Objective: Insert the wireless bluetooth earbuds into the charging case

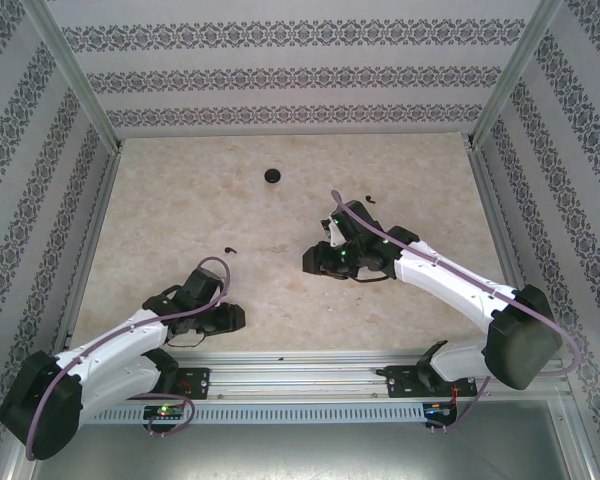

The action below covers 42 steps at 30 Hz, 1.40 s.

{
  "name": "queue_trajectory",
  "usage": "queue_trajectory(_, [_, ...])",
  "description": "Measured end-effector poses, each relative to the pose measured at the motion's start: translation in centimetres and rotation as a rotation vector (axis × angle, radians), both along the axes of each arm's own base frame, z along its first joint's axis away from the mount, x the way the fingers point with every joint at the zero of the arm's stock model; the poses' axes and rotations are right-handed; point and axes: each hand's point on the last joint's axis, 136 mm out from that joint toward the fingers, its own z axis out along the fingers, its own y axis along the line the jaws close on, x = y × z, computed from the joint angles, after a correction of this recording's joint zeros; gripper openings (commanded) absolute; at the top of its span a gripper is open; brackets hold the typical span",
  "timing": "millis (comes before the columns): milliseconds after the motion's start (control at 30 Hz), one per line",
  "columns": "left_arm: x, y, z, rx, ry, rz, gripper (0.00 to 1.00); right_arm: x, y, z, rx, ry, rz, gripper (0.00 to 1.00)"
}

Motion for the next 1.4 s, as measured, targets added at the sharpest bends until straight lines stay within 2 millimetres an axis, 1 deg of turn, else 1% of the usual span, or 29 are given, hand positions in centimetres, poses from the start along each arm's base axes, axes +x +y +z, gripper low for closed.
queue_trajectory(233, [-0.1, 0.9, 0.3, 0.052, 0.01, 0.025, 0.53, 0.0, 0.0, 0.0, 0.0, 0.0, 0.0, 0.43])
queue_trajectory(333, [0.3, 1.2, 1.0, 0.074, 0.003, 0.031, 0.55, 0.0, 0.0, 0.0, 0.0, -0.003, 0.002, 0.43])
queue_trajectory(467, [1.6, 1.1, 3.4, 0.092, -0.051, 0.022, 0.57, 0.1, 0.0, 0.1, -0.005, -0.003, 0.007, 0.43])
queue_trajectory(600, [3.6, 1.0, 6.4, 0.099, -0.112, 0.012, 0.59, 0.4, -0.1, 0.8, -0.01, -0.017, 0.015, 0.44])
queue_trajectory(733, [5.7, 1.0, 8.5, 0.13, -0.137, -0.012, 0.6, 1.0, -0.8, 1.1, -0.017, -0.026, 0.004, 0.44])
queue_trajectory(867, [8.6, 1.2, 9.6, 0.163, -0.145, -0.029, 0.6, 1.5, -1.7, 0.8, -0.033, -0.017, -0.015, 0.45])
queue_trajectory(967, [11.0, 1.4, 9.7, 0.177, -0.135, -0.027, 0.6, 1.6, -2.1, 0.7, -0.042, -0.015, -0.019, 0.45])
queue_trajectory(1033, [13.0, 1.3, 9.7, 0.181, -0.13, -0.022, 0.6, 1.7, -2.3, 0.6, -0.045, -0.014, -0.022, 0.45])
queue_trajectory(1233, [20.5, 0.1, 9.2, 0.184, -0.131, -0.014, 0.58, 2.3, -3.0, 0.5, -0.058, -0.021, -0.046, 0.45])
queue_trajectory(1333, [24.9, -0.5, 8.5, 0.21, -0.138, -0.006, 0.58, 3.0, -3.7, 0.3, -0.082, -0.039, -0.079, 0.45])
queue_trajectory(1400, [28.1, -0.8, 7.9, 0.233, -0.151, 0.005, 0.58, 3.6, -4.5, 0.3, -0.098, -0.058, -0.111, 0.45])
